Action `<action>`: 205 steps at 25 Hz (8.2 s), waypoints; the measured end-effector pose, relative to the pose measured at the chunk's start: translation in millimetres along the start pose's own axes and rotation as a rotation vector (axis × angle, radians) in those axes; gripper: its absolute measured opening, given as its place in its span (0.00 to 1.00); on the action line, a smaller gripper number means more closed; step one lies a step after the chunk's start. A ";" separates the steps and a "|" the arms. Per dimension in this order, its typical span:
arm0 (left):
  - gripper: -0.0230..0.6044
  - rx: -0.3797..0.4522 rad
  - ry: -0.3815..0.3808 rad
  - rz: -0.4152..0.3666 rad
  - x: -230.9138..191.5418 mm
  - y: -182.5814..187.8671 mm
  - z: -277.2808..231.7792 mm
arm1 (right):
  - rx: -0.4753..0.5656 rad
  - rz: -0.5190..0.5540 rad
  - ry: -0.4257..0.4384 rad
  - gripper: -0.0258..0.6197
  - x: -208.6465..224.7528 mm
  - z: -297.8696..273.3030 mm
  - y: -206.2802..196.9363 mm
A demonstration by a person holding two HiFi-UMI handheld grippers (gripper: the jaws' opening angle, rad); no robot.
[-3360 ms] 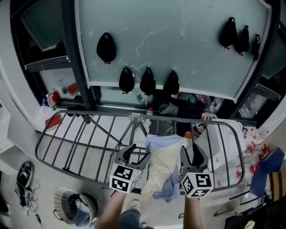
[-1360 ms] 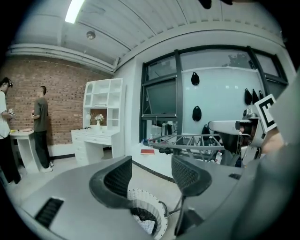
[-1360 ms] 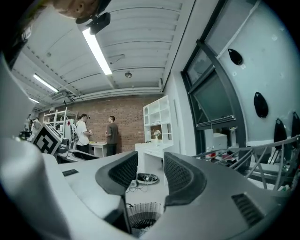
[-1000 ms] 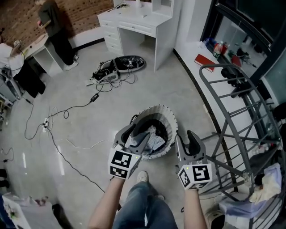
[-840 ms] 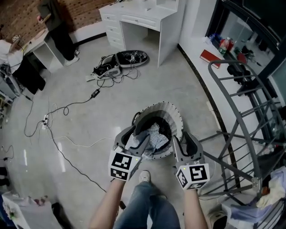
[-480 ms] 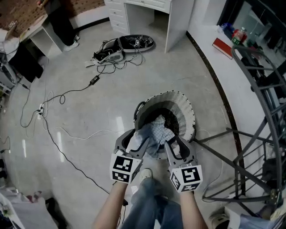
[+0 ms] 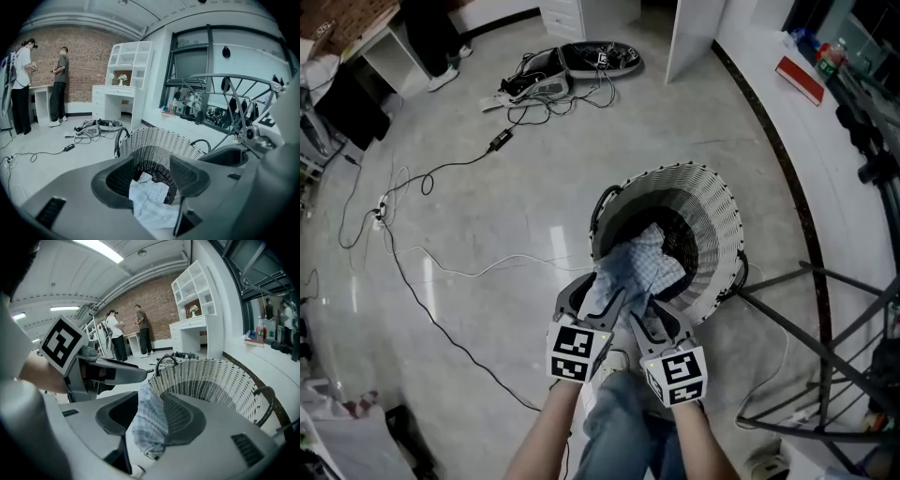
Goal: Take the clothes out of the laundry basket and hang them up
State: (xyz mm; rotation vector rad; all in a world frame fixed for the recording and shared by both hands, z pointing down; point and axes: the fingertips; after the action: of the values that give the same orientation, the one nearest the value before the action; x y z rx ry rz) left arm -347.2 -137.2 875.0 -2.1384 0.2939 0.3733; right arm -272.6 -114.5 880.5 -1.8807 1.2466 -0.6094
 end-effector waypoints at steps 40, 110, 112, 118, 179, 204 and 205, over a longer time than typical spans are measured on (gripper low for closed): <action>0.40 -0.025 0.005 0.045 -11.0 13.8 3.8 | -0.121 0.028 0.120 0.06 -18.7 -4.6 -12.6; 0.09 -0.046 -0.585 -0.385 418.6 222.5 141.4 | 0.468 -0.186 -0.764 0.06 156.7 562.5 270.2; 0.09 -0.022 -0.603 -0.376 430.8 231.0 154.3 | 0.463 -0.198 -0.797 0.06 150.0 577.8 261.3; 0.09 0.057 -0.692 -0.331 480.2 263.1 201.7 | 0.385 -0.183 -0.922 0.06 131.5 623.6 238.1; 0.09 -0.200 -1.184 -0.494 926.0 268.3 -59.3 | 0.110 -0.430 -1.523 0.07 503.5 846.8 61.9; 0.45 -0.520 -1.093 -0.634 877.6 206.1 -76.2 | 0.103 -0.523 -1.517 0.21 484.5 841.9 45.0; 0.46 -0.523 -1.091 -0.633 874.2 205.8 -74.4 | 0.106 -0.521 -1.516 0.22 482.5 841.6 46.6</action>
State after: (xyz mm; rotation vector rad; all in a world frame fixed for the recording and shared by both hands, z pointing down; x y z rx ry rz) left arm 402.2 -372.4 433.3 -2.0212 -1.1673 1.2250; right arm 519.1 -276.1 341.8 -1.8037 -0.2546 0.5167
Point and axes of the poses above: the fingertips, and each gripper's own axes: z backward along the fingers, x to its right, y out of its top, and after that the axes turned 15 degrees about z, right-handed
